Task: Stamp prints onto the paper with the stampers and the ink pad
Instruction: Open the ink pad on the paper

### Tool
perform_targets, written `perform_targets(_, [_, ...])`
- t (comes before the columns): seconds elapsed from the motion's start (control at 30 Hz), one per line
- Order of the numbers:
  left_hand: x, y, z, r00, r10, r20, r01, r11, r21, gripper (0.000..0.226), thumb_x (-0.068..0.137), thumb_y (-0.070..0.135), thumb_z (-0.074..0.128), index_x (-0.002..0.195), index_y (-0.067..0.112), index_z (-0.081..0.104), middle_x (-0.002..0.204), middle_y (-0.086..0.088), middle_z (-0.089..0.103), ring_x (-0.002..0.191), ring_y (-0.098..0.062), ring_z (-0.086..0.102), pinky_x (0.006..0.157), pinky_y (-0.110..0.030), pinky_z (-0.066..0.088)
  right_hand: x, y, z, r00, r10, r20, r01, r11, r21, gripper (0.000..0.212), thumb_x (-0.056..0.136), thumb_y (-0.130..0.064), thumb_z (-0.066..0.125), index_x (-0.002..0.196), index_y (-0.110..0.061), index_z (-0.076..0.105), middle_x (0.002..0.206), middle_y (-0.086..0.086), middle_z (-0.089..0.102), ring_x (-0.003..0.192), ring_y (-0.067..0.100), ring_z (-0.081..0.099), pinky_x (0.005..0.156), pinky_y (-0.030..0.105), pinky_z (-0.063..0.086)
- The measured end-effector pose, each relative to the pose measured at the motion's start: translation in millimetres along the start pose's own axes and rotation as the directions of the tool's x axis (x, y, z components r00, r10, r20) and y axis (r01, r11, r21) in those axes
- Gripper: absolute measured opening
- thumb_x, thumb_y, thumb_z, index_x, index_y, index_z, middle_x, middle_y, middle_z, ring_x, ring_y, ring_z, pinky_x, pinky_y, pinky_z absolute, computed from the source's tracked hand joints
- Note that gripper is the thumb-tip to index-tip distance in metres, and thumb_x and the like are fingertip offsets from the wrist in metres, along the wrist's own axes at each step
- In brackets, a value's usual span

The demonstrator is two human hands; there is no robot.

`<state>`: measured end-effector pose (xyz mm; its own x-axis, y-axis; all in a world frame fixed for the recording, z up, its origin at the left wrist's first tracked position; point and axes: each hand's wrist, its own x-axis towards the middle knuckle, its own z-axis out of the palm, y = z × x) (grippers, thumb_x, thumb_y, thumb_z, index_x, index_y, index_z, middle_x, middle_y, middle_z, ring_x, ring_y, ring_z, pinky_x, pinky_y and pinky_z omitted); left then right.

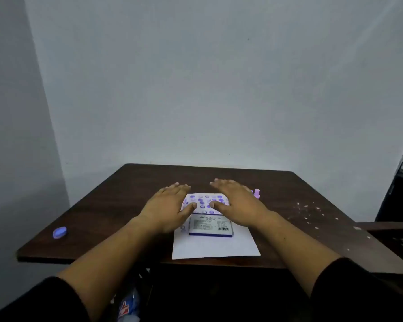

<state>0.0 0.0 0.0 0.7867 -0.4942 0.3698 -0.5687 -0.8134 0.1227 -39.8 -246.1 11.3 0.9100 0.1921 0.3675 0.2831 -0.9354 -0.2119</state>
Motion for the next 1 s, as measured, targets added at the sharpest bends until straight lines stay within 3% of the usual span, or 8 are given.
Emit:
perform_targets(0.13, [-16.1, 6.0, 16.9, 0.998, 0.053, 0.046, -0.049, 0.996, -0.075, 0.064, 0.1, 0.06, 0.038, 0.15, 0.021, 0.042, 0.154, 0.001, 0.048, 0.143, -0.016, 0.04, 0.116, -0.033, 0.028, -15.3, 8.1, 16.1, 0.998, 0.023, 0.06, -0.031, 0.991, 0.133, 0.059, 0.096, -0.057, 0.064, 0.149, -0.034, 0.057, 0.157, -0.011, 0.055, 0.146, 0.011, 0.046, 0.123, 0.041, 0.034])
perform_targets(0.33, [-28.3, 10.4, 35.6, 0.995, 0.066, 0.07, -0.056, 0.988, -0.141, 0.057, 0.098, 0.058, 0.043, 0.138, 0.019, 0.053, 0.136, -0.002, 0.063, 0.121, -0.021, 0.056, 0.107, -0.038, 0.038, -29.0, 18.7, 38.7, 0.991, 0.022, 0.131, -0.049, 0.978, 0.202, 0.052, 0.092, -0.054, 0.074, 0.138, -0.031, 0.069, 0.147, -0.013, 0.065, 0.139, 0.006, 0.052, 0.122, 0.032, 0.036])
perform_targets(0.43, [-29.6, 7.4, 41.8, 0.995, 0.059, 0.086, -0.047, 0.989, -0.141, 0.064, 0.097, 0.062, 0.043, 0.146, 0.022, 0.046, 0.148, 0.003, 0.054, 0.134, -0.013, 0.048, 0.121, -0.04, 0.024, -33.0, 20.8, 44.2, 0.992, 0.005, 0.125, -0.039, 0.962, 0.269, 0.047, 0.091, -0.05, 0.078, 0.134, -0.031, 0.073, 0.144, -0.013, 0.066, 0.131, -0.002, 0.052, 0.121, 0.027, 0.036])
perform_targets(0.6, [-26.5, 0.2, 42.7, 0.983, 0.027, 0.18, 0.017, 0.972, -0.234, 0.084, 0.086, 0.076, 0.043, 0.155, 0.029, 0.031, 0.157, 0.008, 0.044, 0.142, -0.009, 0.04, 0.124, -0.042, 0.016, -36.0, 22.6, 46.2, 0.992, 0.005, 0.129, -0.042, 0.957, 0.286, 0.052, 0.09, -0.047, 0.08, 0.139, -0.033, 0.069, 0.153, -0.008, 0.06, 0.143, 0.006, 0.047, 0.125, 0.032, 0.031])
perform_targets(0.77, [-26.0, -2.0, 36.2, 0.967, -0.047, 0.251, 0.134, 0.93, -0.342, 0.099, 0.074, 0.072, 0.059, 0.157, 0.043, 0.015, 0.155, 0.011, 0.047, 0.143, -0.018, 0.041, 0.122, -0.039, 0.016, -36.8, 23.1, 45.9, 0.991, 0.011, 0.135, -0.047, 0.964, 0.262, 0.055, 0.09, -0.044, 0.081, 0.141, -0.031, 0.066, 0.15, -0.006, 0.061, 0.143, 0.013, 0.049, 0.124, 0.037, 0.034])
perform_targets(1.0, [-27.3, -0.7, 30.9, 0.961, -0.063, 0.269, 0.169, 0.905, -0.391, 0.1, 0.069, 0.068, 0.067, 0.153, 0.053, 0.016, 0.151, 0.017, 0.05, 0.14, -0.019, 0.043, 0.121, -0.04, 0.024, -38.9, 24.3, 42.0, 0.989, 0.002, 0.148, -0.05, 0.944, 0.325, 0.051, 0.088, -0.038, 0.085, 0.135, -0.035, 0.069, 0.143, -0.011, 0.063, 0.134, 0.011, 0.051, 0.119, 0.037, 0.038])
